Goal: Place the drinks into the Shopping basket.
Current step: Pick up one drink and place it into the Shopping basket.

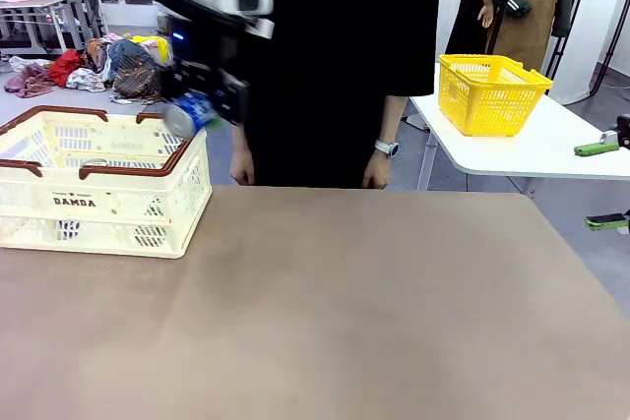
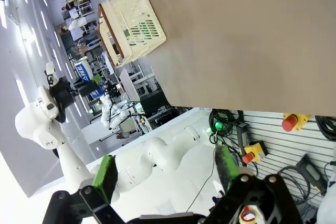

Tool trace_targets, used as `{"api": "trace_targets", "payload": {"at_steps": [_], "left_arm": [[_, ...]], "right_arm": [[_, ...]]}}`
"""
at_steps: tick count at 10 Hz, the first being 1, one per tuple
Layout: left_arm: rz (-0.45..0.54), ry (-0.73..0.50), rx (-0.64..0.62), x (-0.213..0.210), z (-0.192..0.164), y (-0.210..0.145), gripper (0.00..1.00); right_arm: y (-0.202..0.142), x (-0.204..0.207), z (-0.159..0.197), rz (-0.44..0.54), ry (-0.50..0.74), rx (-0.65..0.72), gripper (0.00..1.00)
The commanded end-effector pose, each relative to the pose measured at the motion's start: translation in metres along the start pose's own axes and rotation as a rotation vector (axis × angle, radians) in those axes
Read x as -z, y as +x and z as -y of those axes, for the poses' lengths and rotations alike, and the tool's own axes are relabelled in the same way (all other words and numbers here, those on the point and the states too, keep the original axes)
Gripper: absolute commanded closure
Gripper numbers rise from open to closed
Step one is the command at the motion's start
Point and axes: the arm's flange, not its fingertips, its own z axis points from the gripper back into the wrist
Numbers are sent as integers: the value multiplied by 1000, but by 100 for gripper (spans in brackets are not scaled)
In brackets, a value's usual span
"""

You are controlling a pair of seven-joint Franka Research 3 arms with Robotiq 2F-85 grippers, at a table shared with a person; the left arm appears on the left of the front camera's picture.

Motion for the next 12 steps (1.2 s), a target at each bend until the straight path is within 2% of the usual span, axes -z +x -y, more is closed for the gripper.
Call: {"api": "trace_targets", "payload": {"at_steps": [1, 2, 3, 6, 9, 12], "left_arm": [[43, 0, -79, 26, -34, -22, 100], [70, -26, -149, 39, -70, -26, 100], [38, -7, -273, 56, -96, -25, 100], [38, -42, -464, 107, -157, -31, 100], [74, -77, -507, 112, -191, -32, 100], [86, -105, -457, 113, -214, -16, 100]], "right_arm": [[0, 0, -4, -5, 28, -8, 0], [0, 0, -4, -5, 28, -8, 0], [0, 0, -4, -5, 28, -8, 0], [0, 0, -4, -5, 28, -8, 0], [0, 0, -4, -5, 28, -8, 0], [0, 0, -4, -5, 28, -8, 0]]}}
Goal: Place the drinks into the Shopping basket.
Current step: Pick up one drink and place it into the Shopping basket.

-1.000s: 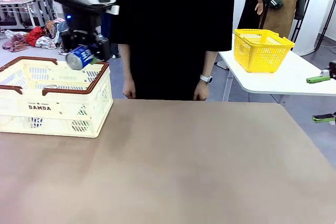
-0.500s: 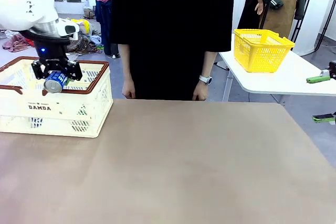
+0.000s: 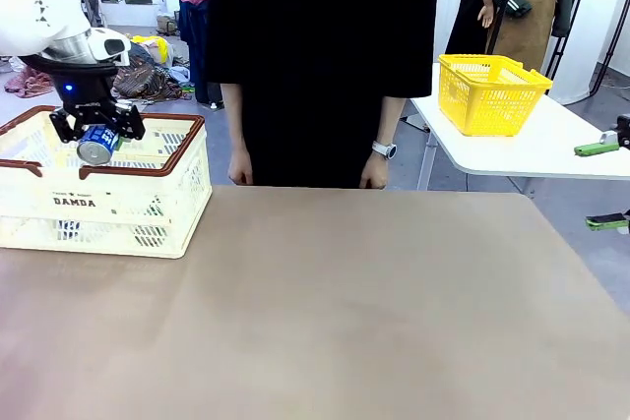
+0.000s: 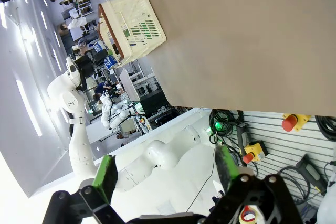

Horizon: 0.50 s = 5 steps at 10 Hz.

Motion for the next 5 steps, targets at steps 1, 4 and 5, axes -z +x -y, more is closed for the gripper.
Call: {"api": "trace_targets", "payload": {"at_steps": [1, 4, 5], "left_arm": [[8, -7, 15, -6, -6, 23, 100], [21, 87, 4, 1, -12, 47, 100], [18, 97, 16, 6, -12, 50, 100]], "right_arm": [[1, 0, -4, -5, 28, -8, 0], [1, 0, -4, -5, 28, -8, 0], [1, 0, -4, -5, 28, -8, 0]]}}
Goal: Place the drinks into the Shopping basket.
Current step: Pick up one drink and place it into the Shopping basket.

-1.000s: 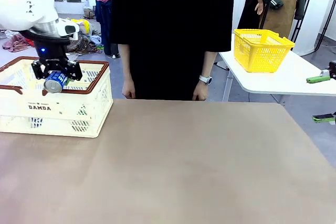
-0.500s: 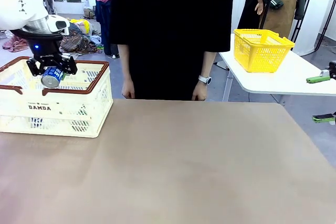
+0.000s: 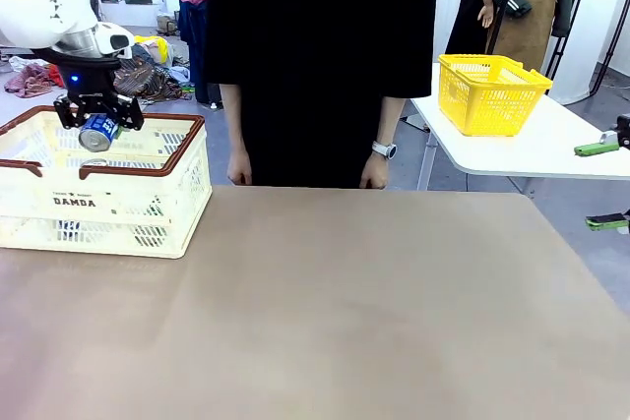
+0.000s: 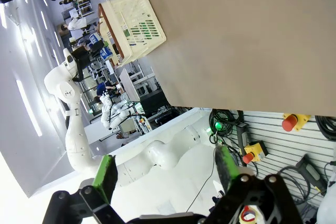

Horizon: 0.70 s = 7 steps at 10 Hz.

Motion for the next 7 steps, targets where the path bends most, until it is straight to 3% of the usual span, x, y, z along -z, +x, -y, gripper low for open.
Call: {"api": "trace_targets", "payload": {"at_steps": [1, 7], "left_arm": [[-4, 34, 14, -1, 1, 8, 100], [-17, 39, 40, 13, 6, 6, 100]], "right_arm": [[1, 0, -4, -5, 29, -8, 0], [1, 0, -4, -5, 29, -8, 0]]}}
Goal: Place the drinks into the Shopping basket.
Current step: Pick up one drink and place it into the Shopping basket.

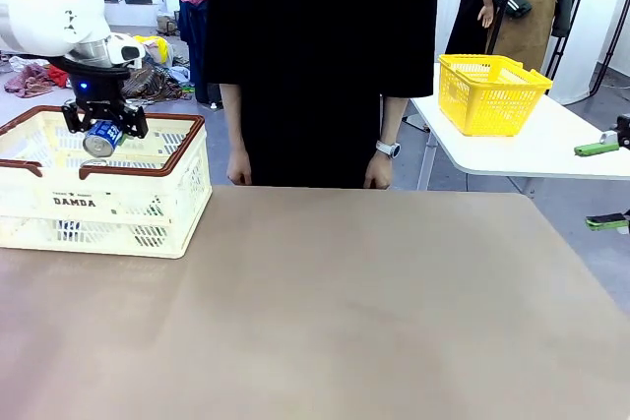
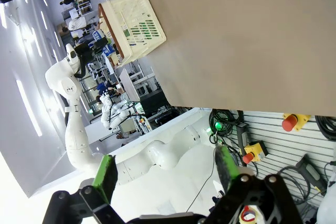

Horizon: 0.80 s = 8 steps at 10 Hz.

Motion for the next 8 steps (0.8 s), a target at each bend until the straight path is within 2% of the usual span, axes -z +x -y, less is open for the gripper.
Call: {"api": "trace_targets", "payload": {"at_steps": [1, 5, 8], "left_arm": [[9, 4, -3, -2, -3, 1, 100], [11, 17, 9, 5, 9, 3, 100], [20, 25, 17, 33, 20, 0, 100]], "right_arm": [[1, 0, -4, -5, 29, -8, 0], [1, 0, -4, -5, 29, -8, 0], [1, 0, -4, -5, 29, -8, 0]]}}
